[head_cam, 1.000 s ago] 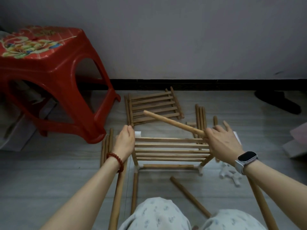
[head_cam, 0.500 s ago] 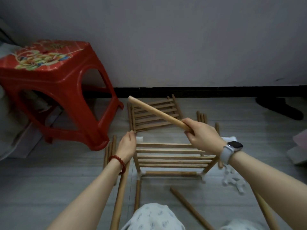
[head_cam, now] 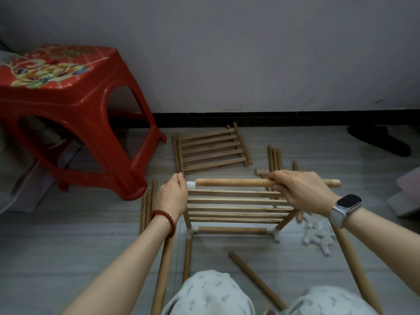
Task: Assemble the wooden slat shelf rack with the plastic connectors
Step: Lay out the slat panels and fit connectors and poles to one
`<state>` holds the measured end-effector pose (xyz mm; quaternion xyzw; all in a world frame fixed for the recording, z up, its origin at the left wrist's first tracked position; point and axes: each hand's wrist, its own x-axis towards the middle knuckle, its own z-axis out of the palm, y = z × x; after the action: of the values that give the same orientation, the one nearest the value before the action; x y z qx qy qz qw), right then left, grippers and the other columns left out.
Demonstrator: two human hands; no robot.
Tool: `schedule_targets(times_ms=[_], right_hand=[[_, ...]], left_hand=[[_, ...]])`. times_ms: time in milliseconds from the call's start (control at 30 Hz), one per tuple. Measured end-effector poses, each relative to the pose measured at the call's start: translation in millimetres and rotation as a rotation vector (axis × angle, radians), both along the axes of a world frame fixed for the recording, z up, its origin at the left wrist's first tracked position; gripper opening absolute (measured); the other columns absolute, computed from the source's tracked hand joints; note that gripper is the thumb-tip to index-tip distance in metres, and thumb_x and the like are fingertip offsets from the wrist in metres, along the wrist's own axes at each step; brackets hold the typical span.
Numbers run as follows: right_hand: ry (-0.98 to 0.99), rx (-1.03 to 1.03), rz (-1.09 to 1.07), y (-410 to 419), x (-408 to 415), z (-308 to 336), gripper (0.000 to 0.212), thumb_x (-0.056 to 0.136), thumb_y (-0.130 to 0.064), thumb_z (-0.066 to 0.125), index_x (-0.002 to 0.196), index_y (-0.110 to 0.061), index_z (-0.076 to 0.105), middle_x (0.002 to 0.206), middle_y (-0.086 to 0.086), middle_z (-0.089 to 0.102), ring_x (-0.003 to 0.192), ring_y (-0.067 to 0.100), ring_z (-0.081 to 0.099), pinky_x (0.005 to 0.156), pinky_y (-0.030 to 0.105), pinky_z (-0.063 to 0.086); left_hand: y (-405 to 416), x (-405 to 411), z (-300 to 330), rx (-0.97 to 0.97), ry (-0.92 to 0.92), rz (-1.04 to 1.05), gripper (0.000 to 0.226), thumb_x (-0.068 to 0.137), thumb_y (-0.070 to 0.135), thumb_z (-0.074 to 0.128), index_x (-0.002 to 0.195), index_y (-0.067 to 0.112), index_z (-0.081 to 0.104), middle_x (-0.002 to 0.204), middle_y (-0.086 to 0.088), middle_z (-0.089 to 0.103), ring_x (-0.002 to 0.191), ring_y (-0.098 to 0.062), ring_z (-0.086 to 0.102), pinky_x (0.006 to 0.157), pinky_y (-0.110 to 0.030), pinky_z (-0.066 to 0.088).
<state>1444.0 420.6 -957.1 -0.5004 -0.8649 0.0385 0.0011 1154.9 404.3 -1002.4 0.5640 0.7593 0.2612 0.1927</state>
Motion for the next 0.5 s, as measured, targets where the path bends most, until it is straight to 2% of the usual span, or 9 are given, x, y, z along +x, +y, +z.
schedule_targets(times_ms=[67,267,433,500], right_hand=[[-0.015,0.010,0.013,-3.1,1.4,-0.9,0.028,0.099,-0.036,0.035,0.123,-0.028,0.046,0.100,-0.011,0.057,0.081,0.008,0.054,0.064,0.022,0.042],[0.034,0.042,0.029,-7.3,3.2,-7.7,0.029,0.097,-0.035,0.041,0.123,-0.026,0.050,0.098,-0.010,0.056,0.080,0.008,0.052,0.068,0.023,0.043],[0.095,0.093,0.013,-14.9,1.2,-16.2,0.025,0.093,-0.035,0.050,0.115,-0.024,0.055,0.088,-0.010,0.057,0.071,0.006,0.047,0.060,0.022,0.036],[0.115,0.096,-0.002,-14.4,-4.0,-16.5,0.024,0.093,-0.038,0.049,0.112,-0.025,0.055,0.085,-0.012,0.055,0.069,0.005,0.047,0.059,0.023,0.040]], left_hand=[[-2.0,1.8,0.5,0.015,0.069,-0.004,0.036,0.102,0.029,0.021,0.079,0.013,0.044,0.069,-0.001,0.050,0.069,-0.020,0.045,0.062,-0.031,0.031],[-3.2,1.9,-0.2,0.024,0.065,-0.022,0.036,0.102,0.030,0.021,0.080,0.013,0.044,0.074,-0.006,0.054,0.072,-0.025,0.050,0.064,-0.032,0.034],[-1.5,2.8,0.3,0.015,-0.043,-0.038,0.039,0.103,0.028,0.022,0.068,0.020,0.036,0.065,-0.001,0.047,0.067,-0.022,0.047,0.059,-0.032,0.027],[-1.6,3.2,0.0,0.012,-0.076,-0.047,0.039,0.103,0.028,0.022,0.067,0.022,0.034,0.064,0.001,0.045,0.064,-0.019,0.044,0.055,-0.033,0.025]])
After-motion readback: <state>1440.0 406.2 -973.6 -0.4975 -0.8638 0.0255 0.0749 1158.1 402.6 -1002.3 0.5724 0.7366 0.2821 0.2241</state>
